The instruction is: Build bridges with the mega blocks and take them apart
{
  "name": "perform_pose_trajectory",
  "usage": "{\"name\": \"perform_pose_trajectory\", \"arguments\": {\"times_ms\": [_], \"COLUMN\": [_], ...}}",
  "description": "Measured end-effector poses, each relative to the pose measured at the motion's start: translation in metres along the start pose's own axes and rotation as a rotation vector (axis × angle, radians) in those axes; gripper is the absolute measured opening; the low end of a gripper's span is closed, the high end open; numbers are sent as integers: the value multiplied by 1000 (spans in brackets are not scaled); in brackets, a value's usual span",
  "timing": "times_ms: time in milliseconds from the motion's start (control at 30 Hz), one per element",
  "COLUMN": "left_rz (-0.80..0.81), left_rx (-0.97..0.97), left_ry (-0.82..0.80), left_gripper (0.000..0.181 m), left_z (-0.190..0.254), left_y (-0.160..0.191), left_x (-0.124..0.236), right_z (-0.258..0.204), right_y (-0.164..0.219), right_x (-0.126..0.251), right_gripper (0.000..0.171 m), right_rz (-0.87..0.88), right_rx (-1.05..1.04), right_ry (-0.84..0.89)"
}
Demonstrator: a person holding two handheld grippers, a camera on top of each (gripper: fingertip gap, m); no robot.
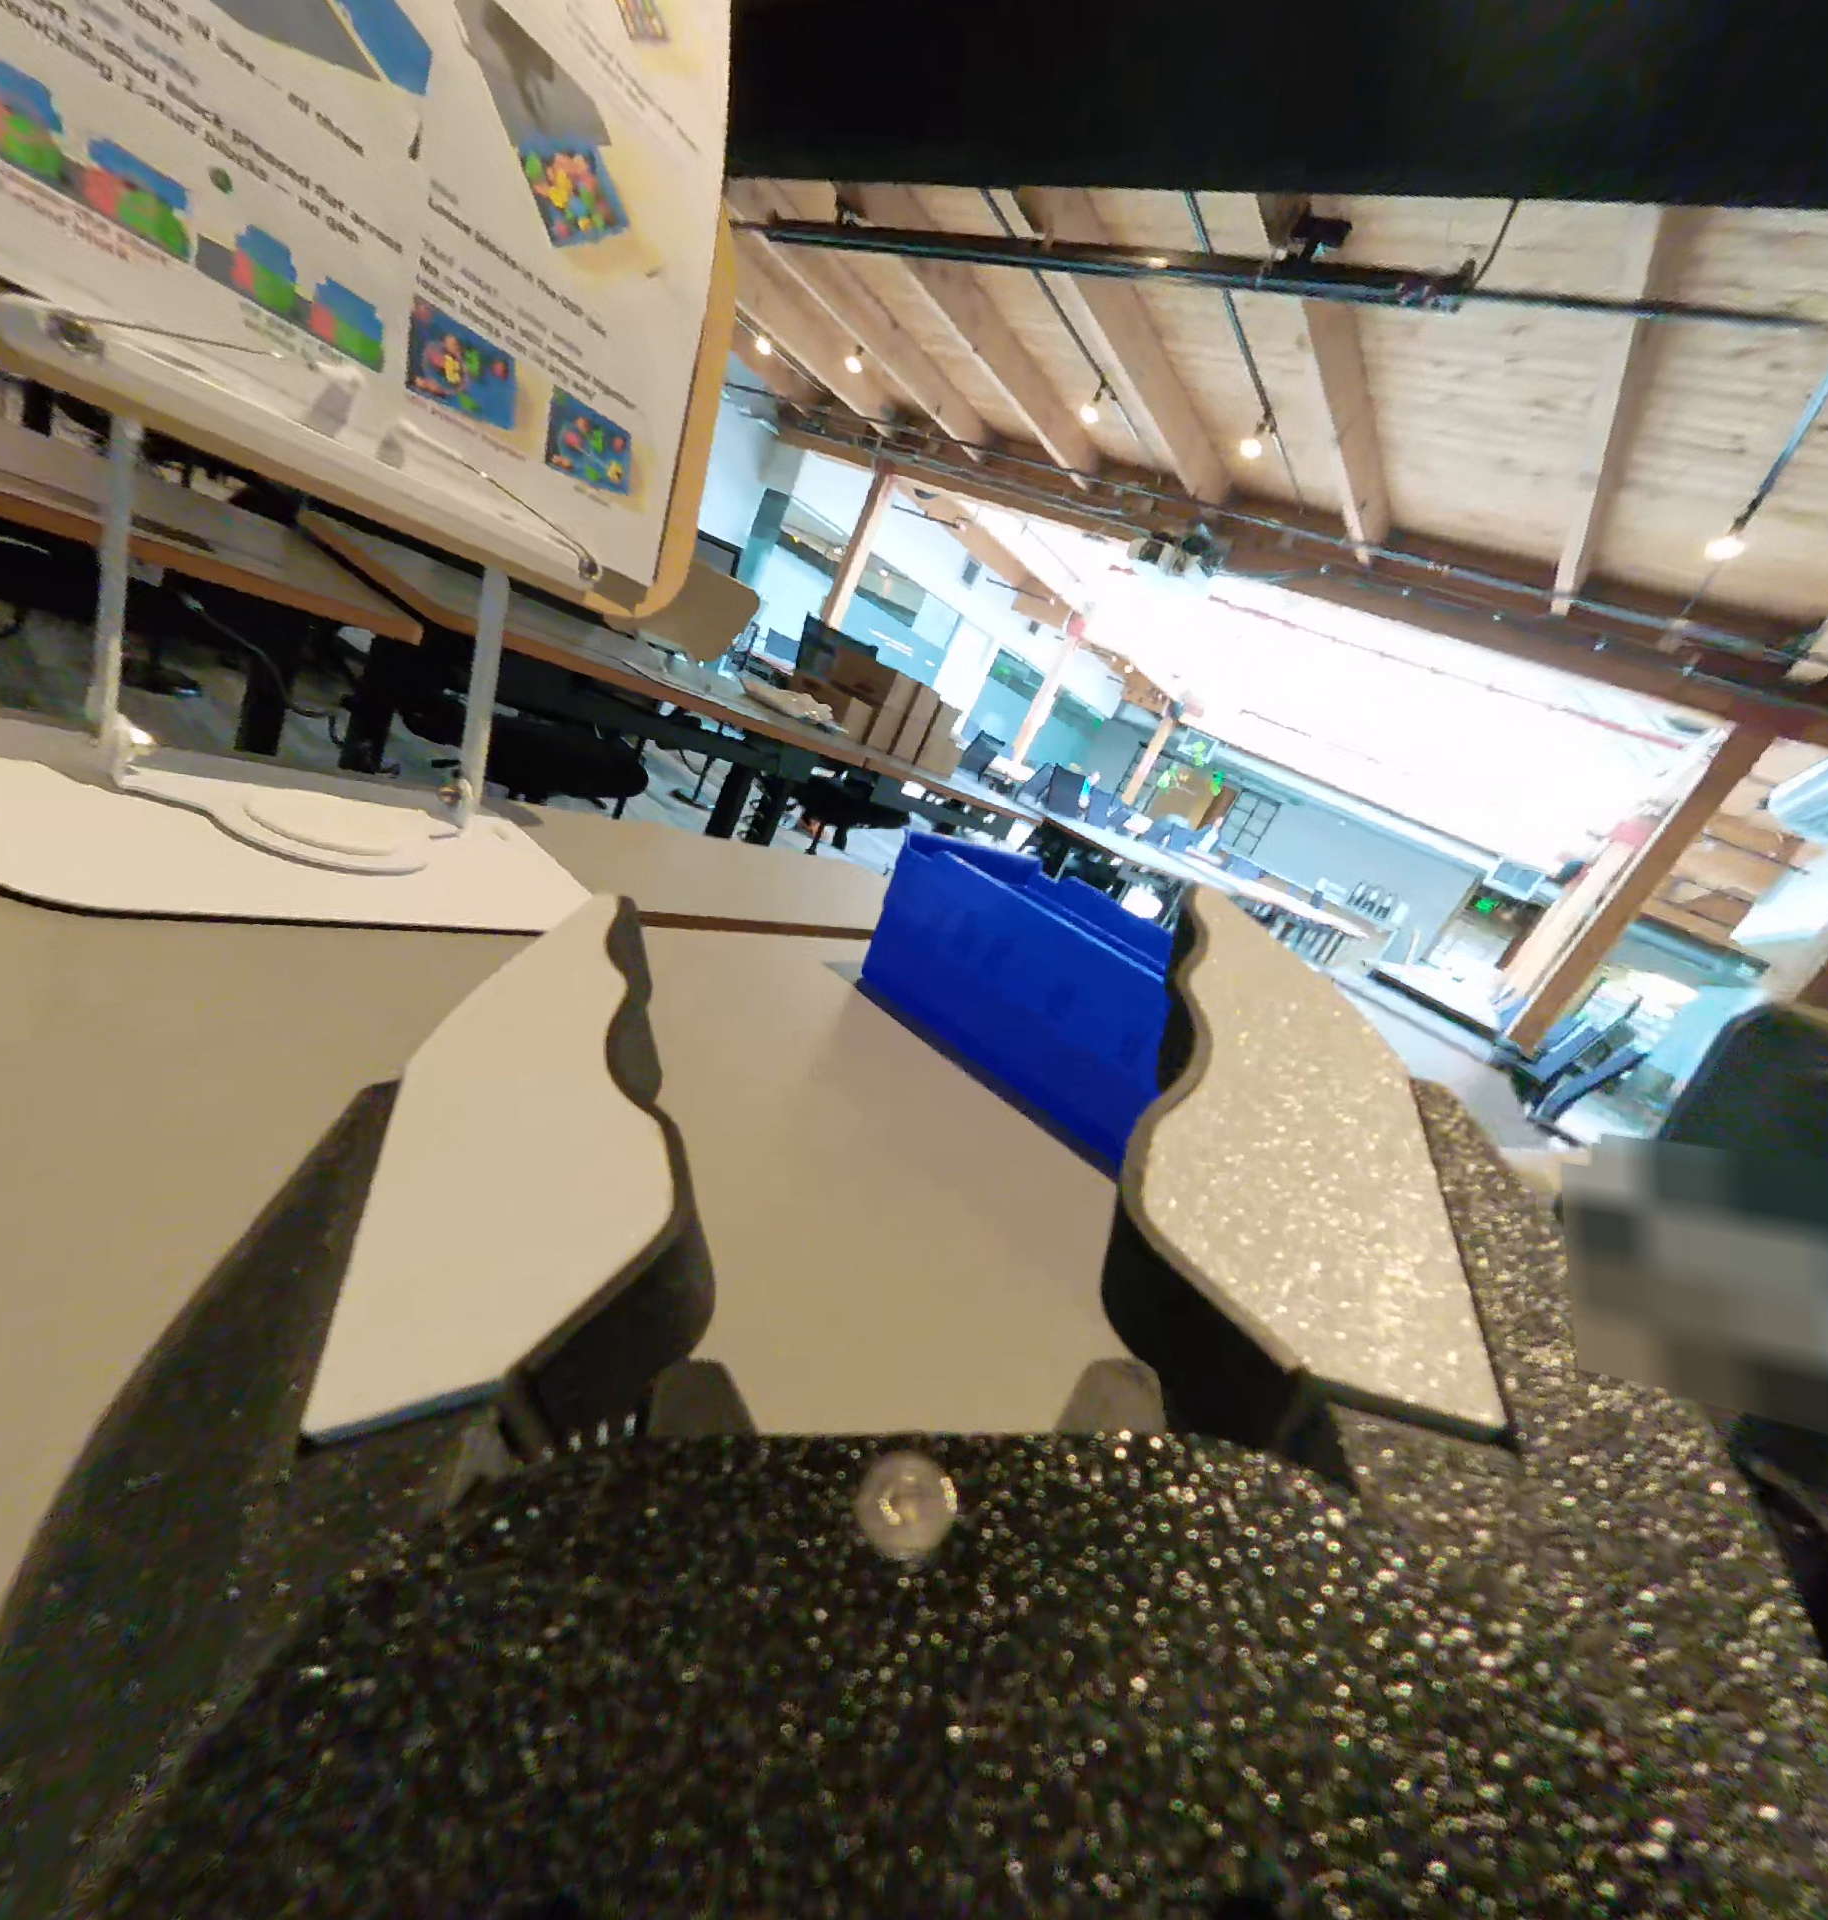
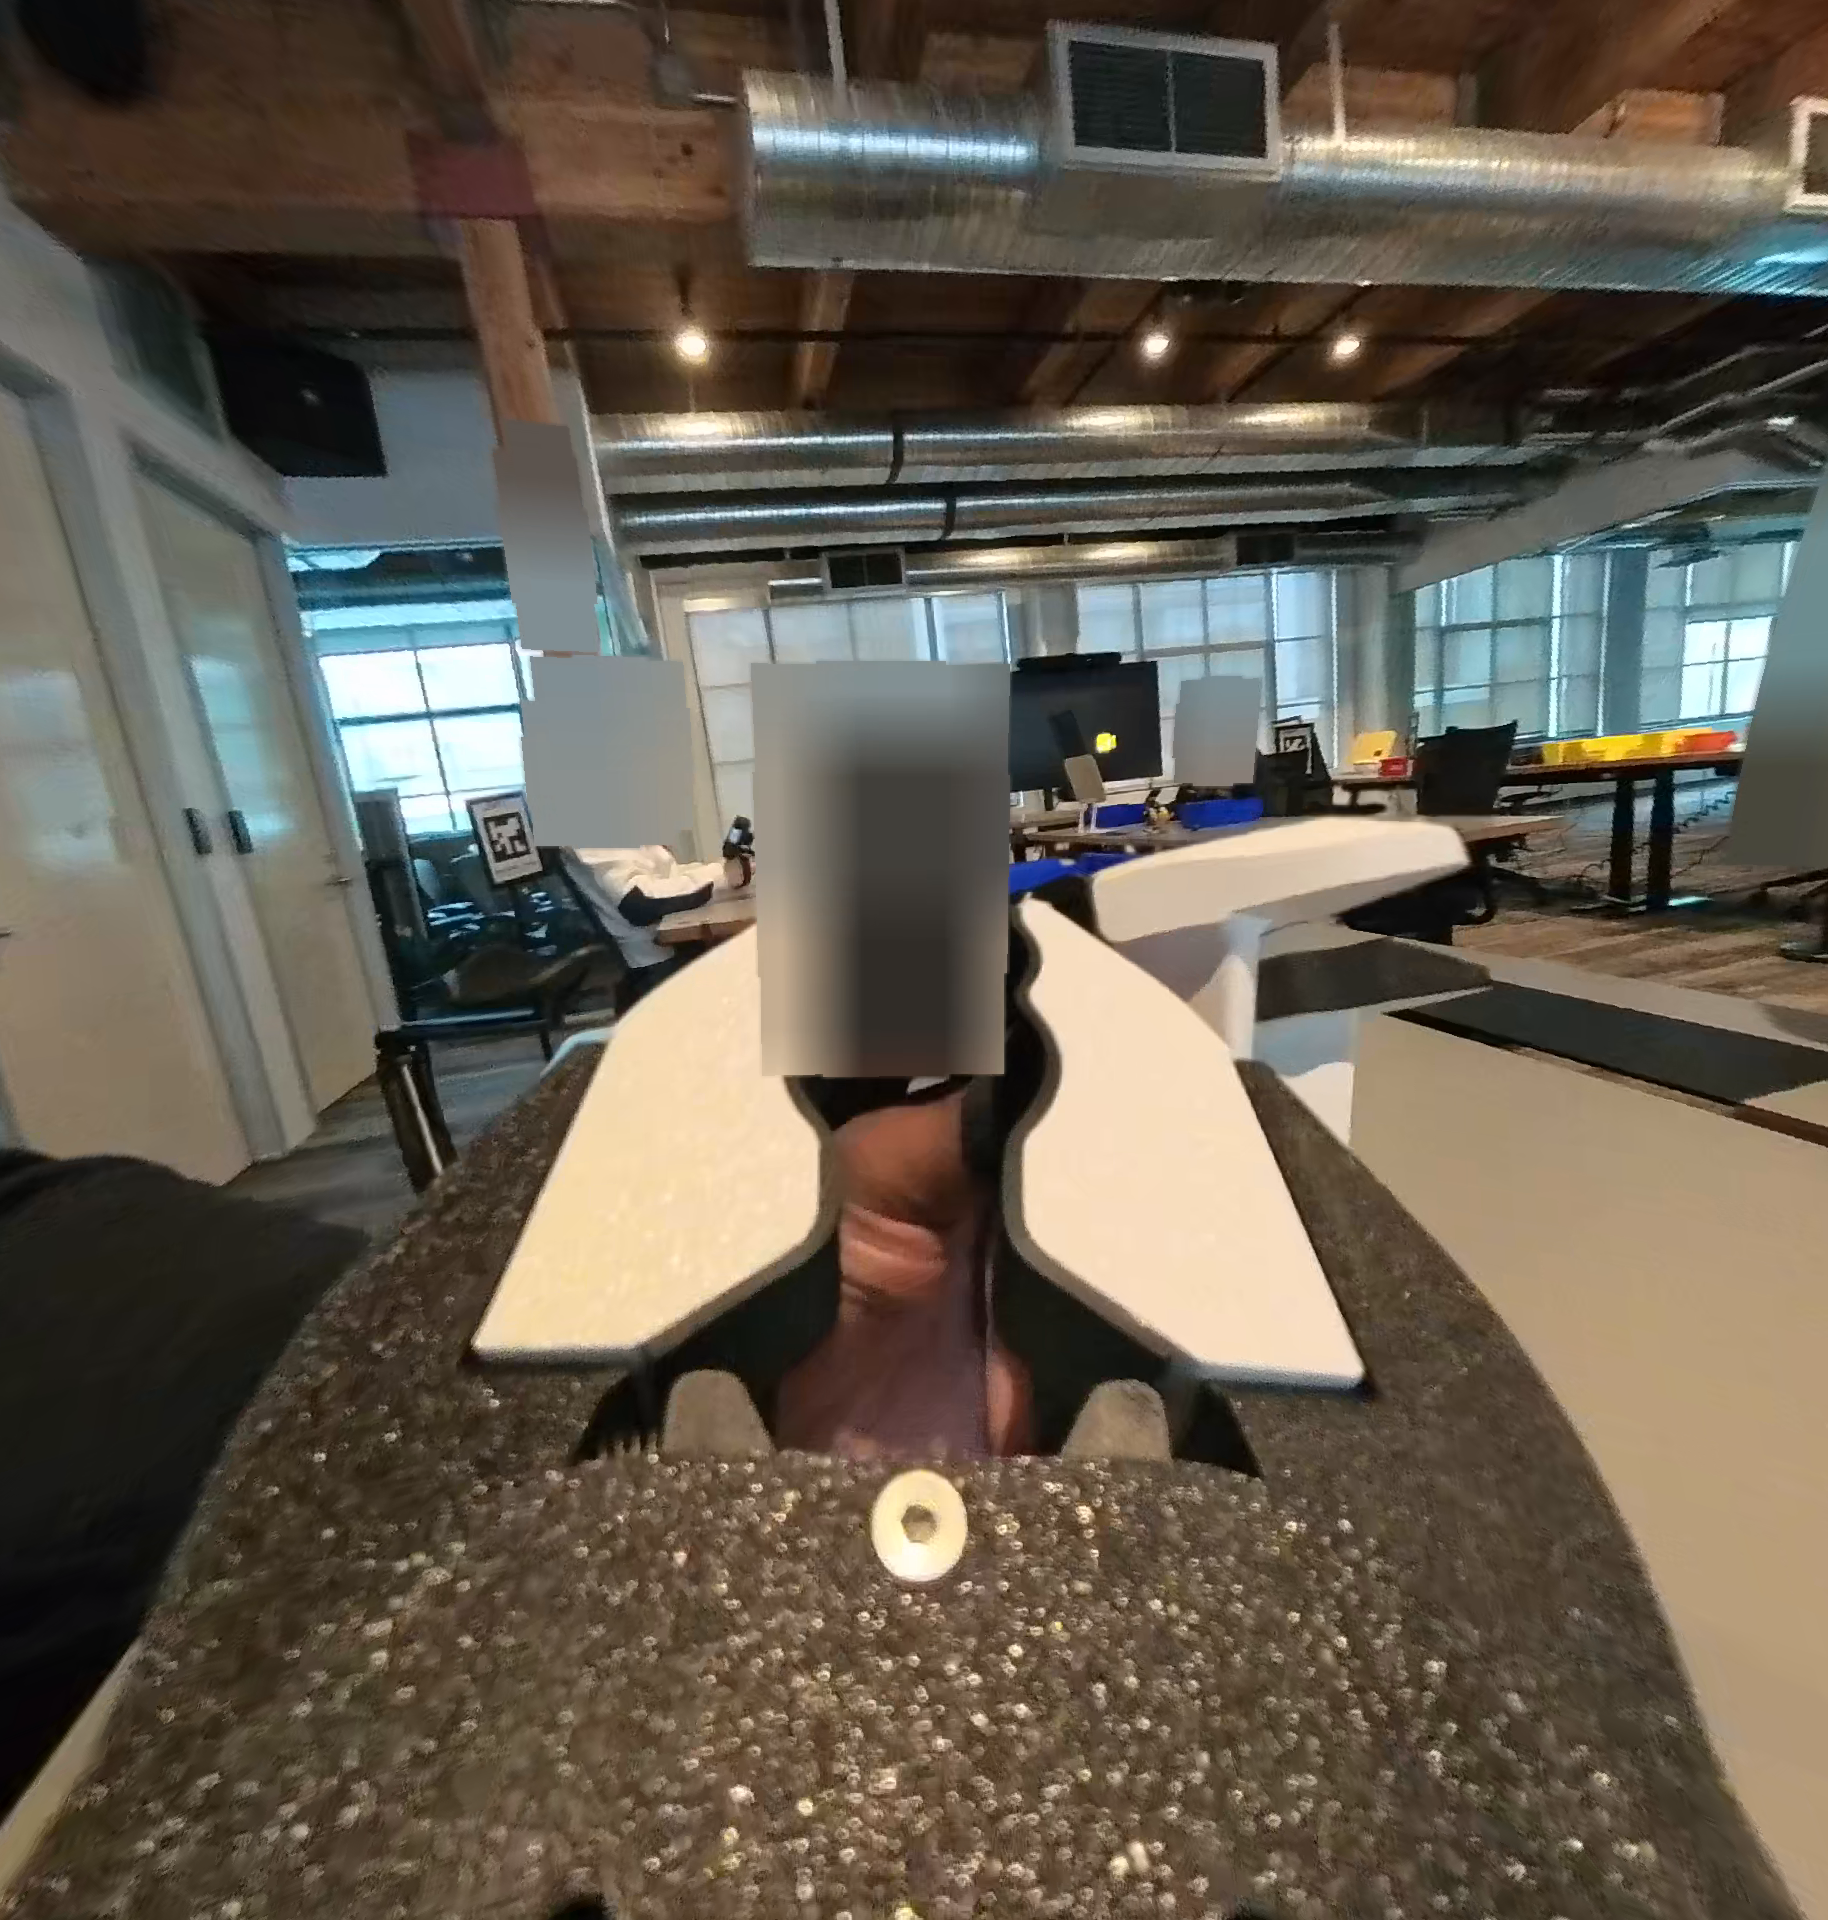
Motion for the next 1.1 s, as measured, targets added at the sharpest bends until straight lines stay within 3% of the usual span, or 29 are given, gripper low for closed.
{"name": "perform_pose_trajectory", "arguments": {"times_ms": [167,333,533,633,833,1000,1100], "left_rz": [61,-14,-160,-268,-518,-706,-731], "left_rx": [-296,-638,-692,-541,-322,-251,-273], "left_ry": [-105,-393,-963,-1086,-1083,-1101,-1114], "left_gripper": [97,91,85,79,45,40,36], "left_z": [-17,-64,-129,-165,-215,-230,-234], "left_y": [-41,-109,-222,-259,-264,-241,-235], "left_x": [17,71,188,228,255,266,268], "right_z": [-2,8,17,13,9,11,10], "right_y": [-3,-8,-1,5,10,11,11], "right_x": [6,24,26,21,19,19,20], "right_gripper": [30,28,27,28,29,29,30], "right_rz": [-46,-97,-134,-173,-203,-204,-205], "right_rx": [81,130,90,112,121,107,108], "right_ry": [12,49,76,53,42,45,44]}}
Point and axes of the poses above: each gripper's, where its closed fingertips meet, x back along the fingers, y out of its underside, z = x × y across the jaws, the point moved 7 cm from there along x, back along the fingers, and after that the axes turned 8 degrees about z, right-handed, at the moved point
